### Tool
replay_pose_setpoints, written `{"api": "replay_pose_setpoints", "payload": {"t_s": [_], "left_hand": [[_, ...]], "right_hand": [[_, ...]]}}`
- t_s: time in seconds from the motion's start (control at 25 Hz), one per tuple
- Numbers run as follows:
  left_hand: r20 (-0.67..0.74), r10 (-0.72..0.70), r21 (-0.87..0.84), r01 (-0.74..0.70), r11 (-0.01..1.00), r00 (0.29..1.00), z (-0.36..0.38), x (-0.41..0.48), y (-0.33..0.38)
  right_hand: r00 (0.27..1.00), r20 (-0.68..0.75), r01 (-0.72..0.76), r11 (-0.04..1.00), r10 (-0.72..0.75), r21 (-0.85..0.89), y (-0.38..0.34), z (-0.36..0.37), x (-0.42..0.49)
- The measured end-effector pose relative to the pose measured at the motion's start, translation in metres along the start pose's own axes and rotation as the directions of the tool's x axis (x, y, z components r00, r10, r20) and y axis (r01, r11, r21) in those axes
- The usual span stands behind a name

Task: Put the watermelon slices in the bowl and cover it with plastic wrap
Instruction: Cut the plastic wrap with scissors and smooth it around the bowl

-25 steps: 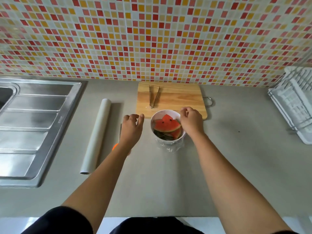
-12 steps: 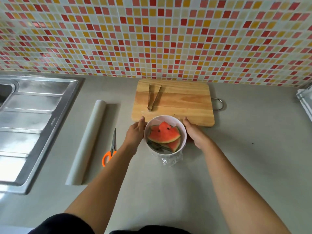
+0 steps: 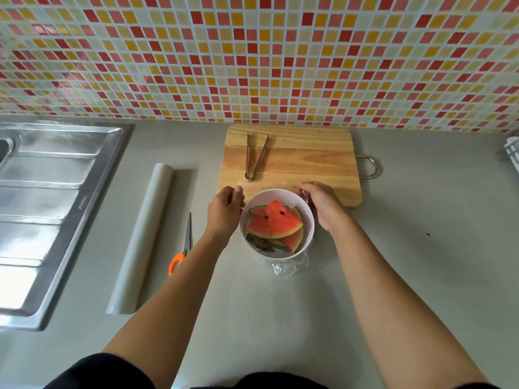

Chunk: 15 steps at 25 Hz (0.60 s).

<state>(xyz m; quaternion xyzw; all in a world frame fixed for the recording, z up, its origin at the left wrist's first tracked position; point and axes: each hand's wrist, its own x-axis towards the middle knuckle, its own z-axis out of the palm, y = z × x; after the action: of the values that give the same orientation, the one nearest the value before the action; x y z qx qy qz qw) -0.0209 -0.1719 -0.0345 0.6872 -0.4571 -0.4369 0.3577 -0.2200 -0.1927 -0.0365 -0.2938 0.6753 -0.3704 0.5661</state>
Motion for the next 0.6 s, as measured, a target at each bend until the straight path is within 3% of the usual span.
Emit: {"api": "replay_pose_setpoints", "payload": {"t_s": [0.12,0.2,0.4,0.52,0.6], "left_hand": [[-0.043,0.053,0.072,-0.05,0.996,0.998,0.001,-0.003,-0.001],[-0.034,0.036,0.049,-0.035,0.998,0.999,0.003,-0.003,-0.002],[0.074,-0.152,-0.156,0.162,0.974,0.986,-0.001,0.001,0.0],[-0.02,-0.06,-0.006,0.06,0.998,0.998,0.004,0.0,0.002],[-0.058,-0.016,0.037,0.018,0.999,0.998,0.007,-0.001,0.003]], "right_hand": [[1.0,-0.002,-0.02,1.0,0.02,0.019,-0.002,0.004,0.003],[1.0,-0.008,-0.009,0.998,0.008,-0.055,-0.003,0.006,0.003],[0.999,0.009,-0.042,0.994,0.044,-0.103,-0.005,0.01,0.006],[0.993,0.018,-0.111,0.991,0.113,-0.08,-0.006,0.012,0.005],[0.993,0.017,-0.112,0.979,0.116,-0.17,-0.005,0.013,0.009]]}}
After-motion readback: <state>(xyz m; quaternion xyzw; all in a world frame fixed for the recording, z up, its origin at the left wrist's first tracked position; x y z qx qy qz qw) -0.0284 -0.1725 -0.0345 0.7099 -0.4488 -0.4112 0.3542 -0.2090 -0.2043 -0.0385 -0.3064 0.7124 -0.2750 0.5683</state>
